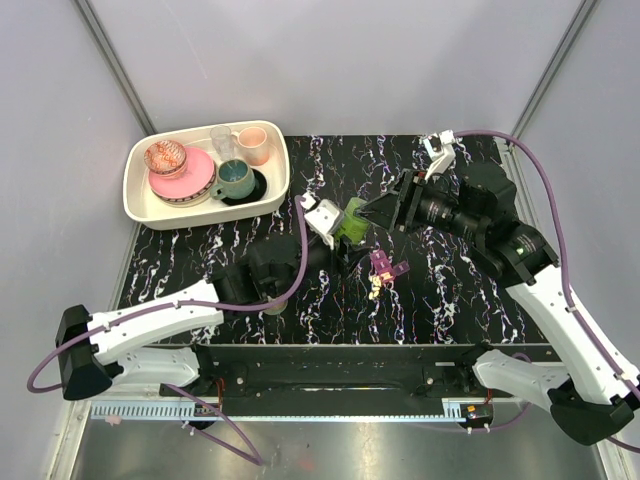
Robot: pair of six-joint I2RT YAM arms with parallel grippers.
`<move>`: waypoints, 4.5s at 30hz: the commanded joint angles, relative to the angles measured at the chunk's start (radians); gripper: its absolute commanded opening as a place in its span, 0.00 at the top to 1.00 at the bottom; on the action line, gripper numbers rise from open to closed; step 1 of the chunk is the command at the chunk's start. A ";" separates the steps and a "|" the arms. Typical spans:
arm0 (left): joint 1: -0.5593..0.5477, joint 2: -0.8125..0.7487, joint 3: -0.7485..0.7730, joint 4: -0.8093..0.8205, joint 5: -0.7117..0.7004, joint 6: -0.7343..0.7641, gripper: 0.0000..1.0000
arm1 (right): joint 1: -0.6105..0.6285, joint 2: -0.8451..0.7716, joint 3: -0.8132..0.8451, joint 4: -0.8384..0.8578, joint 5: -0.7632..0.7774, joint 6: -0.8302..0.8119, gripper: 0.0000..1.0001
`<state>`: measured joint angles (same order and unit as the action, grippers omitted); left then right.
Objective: Sort the pills into containers
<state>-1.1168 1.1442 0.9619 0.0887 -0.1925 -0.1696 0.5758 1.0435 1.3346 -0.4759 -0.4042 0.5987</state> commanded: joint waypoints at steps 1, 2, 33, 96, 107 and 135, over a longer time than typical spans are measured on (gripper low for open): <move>0.020 -0.041 -0.006 0.129 -0.073 -0.036 1.00 | 0.010 -0.037 -0.002 0.036 -0.085 0.032 0.36; 0.020 -0.040 -0.008 0.129 -0.067 -0.038 1.00 | 0.010 -0.037 -0.003 0.052 -0.085 0.035 0.36; 0.018 -0.218 -0.204 0.503 0.536 -0.268 1.00 | 0.009 -0.149 -0.006 0.189 -0.300 -0.269 0.28; 0.018 -0.031 -0.141 0.750 0.725 -0.407 1.00 | 0.009 -0.157 -0.055 0.330 -0.498 -0.209 0.25; 0.018 -0.026 -0.143 0.750 0.726 -0.409 1.00 | 0.007 -0.154 -0.058 0.329 -0.487 -0.194 0.30; 0.038 -0.114 0.121 0.029 0.050 -0.062 1.00 | 0.009 -0.079 0.081 0.082 -0.030 -0.175 0.84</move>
<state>-1.0885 1.0298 0.9726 0.1265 0.1257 -0.3054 0.5819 0.9581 1.3239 -0.3164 -0.6182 0.4149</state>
